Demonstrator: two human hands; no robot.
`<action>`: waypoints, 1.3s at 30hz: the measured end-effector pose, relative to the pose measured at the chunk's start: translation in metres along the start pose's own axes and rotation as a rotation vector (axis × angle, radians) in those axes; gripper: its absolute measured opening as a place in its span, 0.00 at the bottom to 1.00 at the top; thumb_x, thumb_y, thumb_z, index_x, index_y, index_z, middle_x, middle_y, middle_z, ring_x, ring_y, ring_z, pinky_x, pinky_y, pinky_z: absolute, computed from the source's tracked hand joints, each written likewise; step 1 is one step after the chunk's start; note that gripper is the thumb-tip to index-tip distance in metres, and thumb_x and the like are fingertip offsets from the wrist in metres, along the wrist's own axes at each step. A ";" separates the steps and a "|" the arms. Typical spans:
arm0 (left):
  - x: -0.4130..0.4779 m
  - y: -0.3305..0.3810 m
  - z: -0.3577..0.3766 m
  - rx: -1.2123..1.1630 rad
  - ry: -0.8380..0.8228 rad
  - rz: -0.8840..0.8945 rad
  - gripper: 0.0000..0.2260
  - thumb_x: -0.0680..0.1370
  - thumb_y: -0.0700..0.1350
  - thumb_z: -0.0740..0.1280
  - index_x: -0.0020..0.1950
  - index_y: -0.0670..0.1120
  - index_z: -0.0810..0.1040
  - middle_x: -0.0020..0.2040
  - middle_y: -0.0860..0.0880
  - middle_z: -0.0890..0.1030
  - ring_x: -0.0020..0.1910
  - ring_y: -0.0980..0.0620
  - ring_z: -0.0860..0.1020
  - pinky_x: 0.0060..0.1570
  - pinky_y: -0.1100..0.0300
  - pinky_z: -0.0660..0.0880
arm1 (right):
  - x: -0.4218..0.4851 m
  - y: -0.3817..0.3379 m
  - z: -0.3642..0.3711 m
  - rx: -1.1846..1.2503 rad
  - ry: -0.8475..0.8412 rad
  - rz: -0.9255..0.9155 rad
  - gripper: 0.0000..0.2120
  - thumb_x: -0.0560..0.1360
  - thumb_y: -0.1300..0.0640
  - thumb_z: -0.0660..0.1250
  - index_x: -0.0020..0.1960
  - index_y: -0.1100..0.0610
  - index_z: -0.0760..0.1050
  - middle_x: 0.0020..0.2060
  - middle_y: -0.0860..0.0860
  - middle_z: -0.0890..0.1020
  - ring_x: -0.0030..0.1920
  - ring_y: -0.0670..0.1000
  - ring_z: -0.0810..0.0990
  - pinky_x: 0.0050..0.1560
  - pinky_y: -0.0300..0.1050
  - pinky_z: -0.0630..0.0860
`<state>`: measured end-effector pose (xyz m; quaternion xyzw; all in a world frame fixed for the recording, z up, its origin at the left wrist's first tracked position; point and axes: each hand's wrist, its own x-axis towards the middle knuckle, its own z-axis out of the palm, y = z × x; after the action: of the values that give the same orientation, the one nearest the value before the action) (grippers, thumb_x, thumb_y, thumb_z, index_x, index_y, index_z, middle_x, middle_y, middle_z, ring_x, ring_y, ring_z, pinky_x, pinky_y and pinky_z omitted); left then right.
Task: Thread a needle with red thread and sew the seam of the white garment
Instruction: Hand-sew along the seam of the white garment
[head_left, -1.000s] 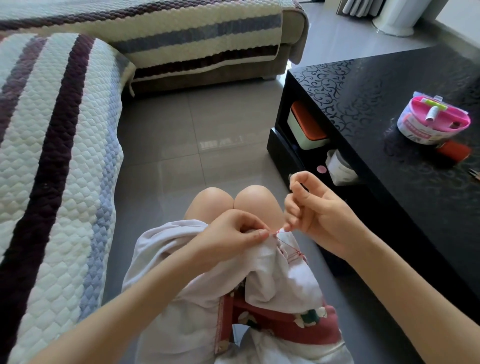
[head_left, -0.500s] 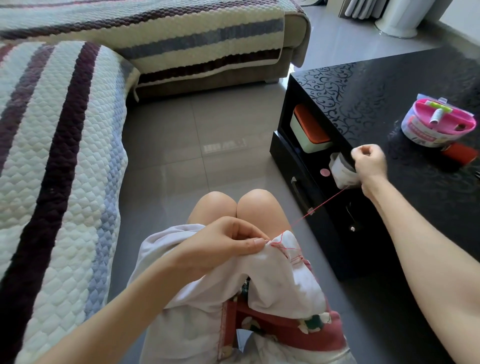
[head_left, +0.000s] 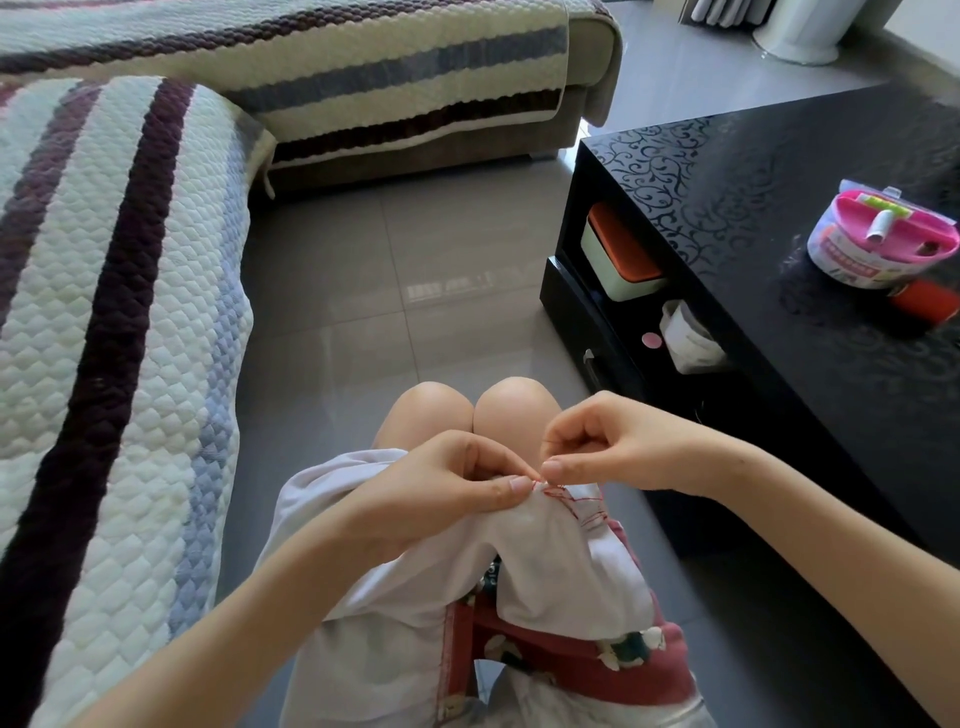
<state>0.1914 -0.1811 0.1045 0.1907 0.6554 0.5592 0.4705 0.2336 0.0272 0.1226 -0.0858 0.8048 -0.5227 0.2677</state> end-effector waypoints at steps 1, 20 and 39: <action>-0.001 0.000 -0.001 0.002 0.003 0.002 0.07 0.76 0.44 0.69 0.49 0.43 0.84 0.44 0.48 0.84 0.47 0.57 0.79 0.50 0.65 0.74 | 0.000 0.000 -0.001 0.015 -0.004 0.002 0.08 0.76 0.58 0.68 0.39 0.59 0.80 0.29 0.44 0.76 0.32 0.41 0.71 0.35 0.35 0.65; -0.009 0.003 0.001 -0.061 -0.012 0.002 0.06 0.75 0.43 0.69 0.47 0.41 0.83 0.43 0.47 0.83 0.44 0.57 0.80 0.47 0.67 0.75 | 0.051 0.131 -0.044 -0.763 0.801 0.602 0.10 0.79 0.53 0.62 0.51 0.58 0.79 0.48 0.56 0.82 0.51 0.58 0.80 0.43 0.44 0.68; -0.010 0.004 -0.001 0.050 0.093 0.005 0.08 0.77 0.42 0.68 0.50 0.39 0.83 0.47 0.41 0.84 0.47 0.54 0.80 0.52 0.60 0.75 | -0.012 0.019 0.032 0.161 0.192 -0.024 0.14 0.67 0.42 0.72 0.38 0.53 0.82 0.31 0.65 0.74 0.34 0.54 0.72 0.36 0.46 0.70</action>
<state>0.1937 -0.1881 0.1122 0.1779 0.6899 0.5522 0.4330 0.2633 0.0156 0.0997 -0.0231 0.7811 -0.5946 0.1894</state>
